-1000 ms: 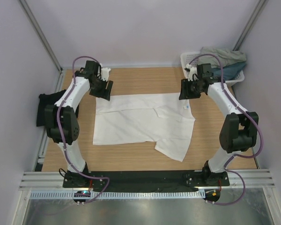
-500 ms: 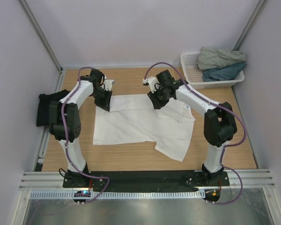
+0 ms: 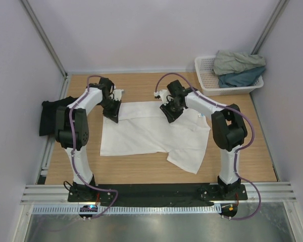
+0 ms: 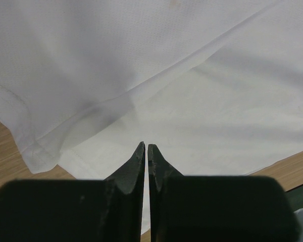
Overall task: Fold and stack the t-shirts
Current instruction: Fold the tshirt
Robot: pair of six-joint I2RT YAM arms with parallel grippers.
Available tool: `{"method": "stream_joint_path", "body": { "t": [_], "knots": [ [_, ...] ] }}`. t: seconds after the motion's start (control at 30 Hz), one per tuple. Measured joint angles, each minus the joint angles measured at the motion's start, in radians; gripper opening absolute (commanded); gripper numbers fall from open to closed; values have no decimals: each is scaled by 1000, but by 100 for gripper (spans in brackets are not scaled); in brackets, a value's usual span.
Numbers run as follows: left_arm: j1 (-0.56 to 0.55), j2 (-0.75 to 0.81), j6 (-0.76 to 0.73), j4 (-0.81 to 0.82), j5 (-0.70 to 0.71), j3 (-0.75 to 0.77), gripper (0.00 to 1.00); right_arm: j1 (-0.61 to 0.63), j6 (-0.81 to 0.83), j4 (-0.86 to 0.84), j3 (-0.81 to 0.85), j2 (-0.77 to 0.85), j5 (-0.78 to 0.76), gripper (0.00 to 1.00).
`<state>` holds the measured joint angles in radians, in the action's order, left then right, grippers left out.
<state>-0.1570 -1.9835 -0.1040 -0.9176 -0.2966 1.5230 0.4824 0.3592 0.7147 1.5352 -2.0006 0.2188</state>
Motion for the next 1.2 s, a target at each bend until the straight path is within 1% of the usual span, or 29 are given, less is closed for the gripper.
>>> {"method": "stream_joint_path", "body": {
  "t": [0.13, 0.27, 0.37, 0.4, 0.43, 0.5, 0.63, 0.83, 0.87, 0.9, 0.93, 0.97, 1.0, 1.07, 1.2],
  "knots": [
    [0, -1, 0, 0, 1, 0, 7, 0, 2, 0, 0, -18, 0, 42],
    [0, -2, 1, 0, 5, 0, 7, 0, 2, 0, 0, -37, -1, 38],
    [0, -2, 1, 1, 9, -5, 7, 0, 5, 0, 10, -59, -2, 25],
    [0, -2, 0, 1, 10, -9, 6, 0, 6, -2, 14, -68, -3, 13],
    [0, -2, 0, 0, 10, -13, 6, 0, 10, -3, 16, -75, -4, 8],
    [0, -2, 0, 0, 15, -19, 6, 0, 6, -3, 17, -81, -7, 1],
    [1, -2, -6, -1, 24, -31, 6, 0, 5, 11, 33, -82, -4, 1],
    [2, -2, -8, -1, 28, -34, 6, 0, 5, 76, 87, -67, 67, 1],
    [2, -2, -8, 0, 28, -34, 6, 0, 5, 87, 90, -58, 86, 2],
    [2, -2, -8, 0, 28, -34, 6, 0, 4, 96, 90, -50, 101, 12],
    [2, -2, -8, -1, 28, -34, 7, 0, 0, 109, 90, -39, 120, 18],
    [2, -2, -8, -1, 27, -34, 8, 0, 0, 119, 90, -29, 137, 28],
    [2, -2, -8, -2, 27, -34, 8, 0, -3, 126, 90, -23, 151, 32],
    [2, -2, -10, -11, 27, -33, 10, 0, -5, 135, 90, -18, 171, 38],
    [2, -1, -31, -52, 22, -21, 15, -11, -23, 145, 91, -18, 186, 42]
  ]
}}
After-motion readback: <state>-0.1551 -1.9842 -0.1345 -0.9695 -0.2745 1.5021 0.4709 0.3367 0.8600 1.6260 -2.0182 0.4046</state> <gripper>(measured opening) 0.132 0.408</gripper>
